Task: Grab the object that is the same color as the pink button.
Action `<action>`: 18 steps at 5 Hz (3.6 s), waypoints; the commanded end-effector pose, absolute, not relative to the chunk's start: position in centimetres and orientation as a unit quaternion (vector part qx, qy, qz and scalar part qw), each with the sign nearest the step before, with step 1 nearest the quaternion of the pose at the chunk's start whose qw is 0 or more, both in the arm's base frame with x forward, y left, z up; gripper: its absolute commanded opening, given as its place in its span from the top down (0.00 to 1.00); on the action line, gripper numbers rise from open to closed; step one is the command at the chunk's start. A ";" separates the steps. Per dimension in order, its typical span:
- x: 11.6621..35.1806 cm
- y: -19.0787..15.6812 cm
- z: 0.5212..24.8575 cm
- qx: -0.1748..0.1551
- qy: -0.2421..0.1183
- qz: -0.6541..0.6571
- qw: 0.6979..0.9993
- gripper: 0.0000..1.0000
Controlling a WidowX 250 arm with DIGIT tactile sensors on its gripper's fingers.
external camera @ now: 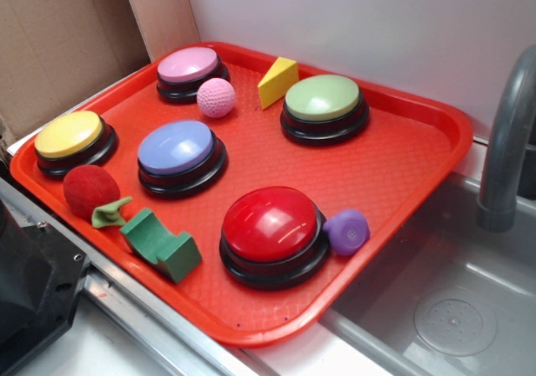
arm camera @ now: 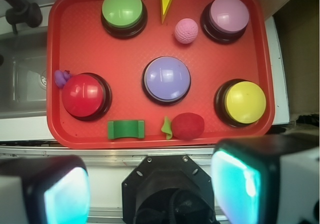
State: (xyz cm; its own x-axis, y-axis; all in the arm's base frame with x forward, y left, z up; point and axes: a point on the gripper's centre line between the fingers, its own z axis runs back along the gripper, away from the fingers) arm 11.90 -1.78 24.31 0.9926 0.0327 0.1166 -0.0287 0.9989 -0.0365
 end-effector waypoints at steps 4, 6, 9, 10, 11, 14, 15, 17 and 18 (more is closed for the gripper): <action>20.2 1.9 19.0 -0.010 -0.094 0.238 0.967 0.00; 24.4 4.5 14.4 -0.011 -0.126 0.363 0.923 0.00; 27.6 5.5 8.6 0.010 -0.127 0.413 0.902 0.00; 28.5 6.6 7.2 0.005 -0.133 0.454 0.881 0.00; 29.1 7.1 6.2 0.009 -0.140 0.456 0.879 0.00; 29.7 8.1 4.8 0.006 -0.137 0.467 0.873 0.00; 29.7 8.1 4.9 -0.004 -0.138 0.463 0.876 0.85; 30.3 7.9 7.5 0.010 -0.098 0.379 0.920 1.00; 30.4 7.0 10.2 0.019 -0.089 0.307 0.947 1.00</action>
